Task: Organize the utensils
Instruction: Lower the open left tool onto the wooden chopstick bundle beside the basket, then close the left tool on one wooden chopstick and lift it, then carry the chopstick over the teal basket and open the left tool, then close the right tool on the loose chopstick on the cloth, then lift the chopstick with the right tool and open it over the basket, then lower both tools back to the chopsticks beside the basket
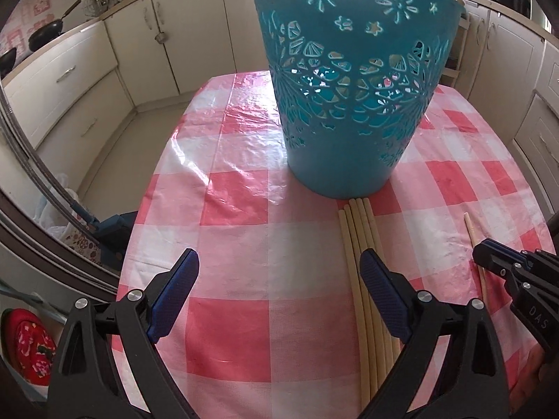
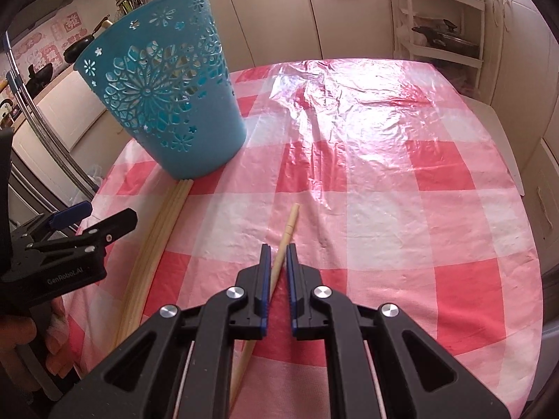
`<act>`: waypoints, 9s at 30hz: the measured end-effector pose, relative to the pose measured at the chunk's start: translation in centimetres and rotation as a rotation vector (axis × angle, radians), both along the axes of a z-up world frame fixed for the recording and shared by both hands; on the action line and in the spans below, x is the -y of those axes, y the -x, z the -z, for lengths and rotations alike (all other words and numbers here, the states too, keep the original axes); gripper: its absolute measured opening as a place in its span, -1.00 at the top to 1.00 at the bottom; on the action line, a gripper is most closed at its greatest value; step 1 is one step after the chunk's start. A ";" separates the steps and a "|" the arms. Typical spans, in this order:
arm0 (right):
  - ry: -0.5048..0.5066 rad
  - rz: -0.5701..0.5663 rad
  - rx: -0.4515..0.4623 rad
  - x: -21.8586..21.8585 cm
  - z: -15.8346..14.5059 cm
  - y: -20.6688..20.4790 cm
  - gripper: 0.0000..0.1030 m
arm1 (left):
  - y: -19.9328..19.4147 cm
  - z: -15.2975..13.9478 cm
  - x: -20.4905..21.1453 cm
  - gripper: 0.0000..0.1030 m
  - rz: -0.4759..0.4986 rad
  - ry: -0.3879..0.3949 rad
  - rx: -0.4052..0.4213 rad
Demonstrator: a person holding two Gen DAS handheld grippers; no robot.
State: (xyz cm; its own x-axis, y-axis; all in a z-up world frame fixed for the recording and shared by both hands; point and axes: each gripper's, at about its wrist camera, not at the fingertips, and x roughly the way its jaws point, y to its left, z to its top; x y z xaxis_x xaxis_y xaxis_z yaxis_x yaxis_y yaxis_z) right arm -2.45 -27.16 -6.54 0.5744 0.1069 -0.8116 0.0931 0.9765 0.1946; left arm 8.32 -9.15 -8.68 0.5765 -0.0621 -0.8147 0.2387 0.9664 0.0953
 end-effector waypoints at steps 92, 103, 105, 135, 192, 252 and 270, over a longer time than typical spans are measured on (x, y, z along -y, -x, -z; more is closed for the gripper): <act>0.017 -0.016 0.013 -0.2 -0.2 -0.7 0.28 | -2.6 -22.0 -2.6 0.91 0.064 0.589 0.337; 0.010 -0.036 0.013 -0.6 -0.1 -1.0 0.13 | -9.9 -22.6 0.5 0.91 -0.021 0.593 0.497; 0.007 -0.037 0.013 -0.6 -0.1 -1.0 0.12 | -10.9 -21.5 0.9 0.91 -0.033 0.577 0.496; -0.084 -0.011 0.027 0.9 -0.1 -0.3 0.06 | -3.4 -14.8 -5.9 -0.40 -0.110 0.430 0.375; -0.066 0.212 0.623 -3.7 -20.8 -12.8 0.89 | -5.7 -10.0 -10.9 -0.44 -0.274 0.454 0.216; 0.032 0.023 0.010 -6.4 -0.6 -2.2 0.45 | 2.0 -7.7 -6.8 -0.60 -0.147 0.200 0.222; 0.235 -0.135 -0.015 -7.6 -0.4 -2.1 0.59 | 1.4 -4.4 -3.4 -0.60 -0.011 0.132 0.086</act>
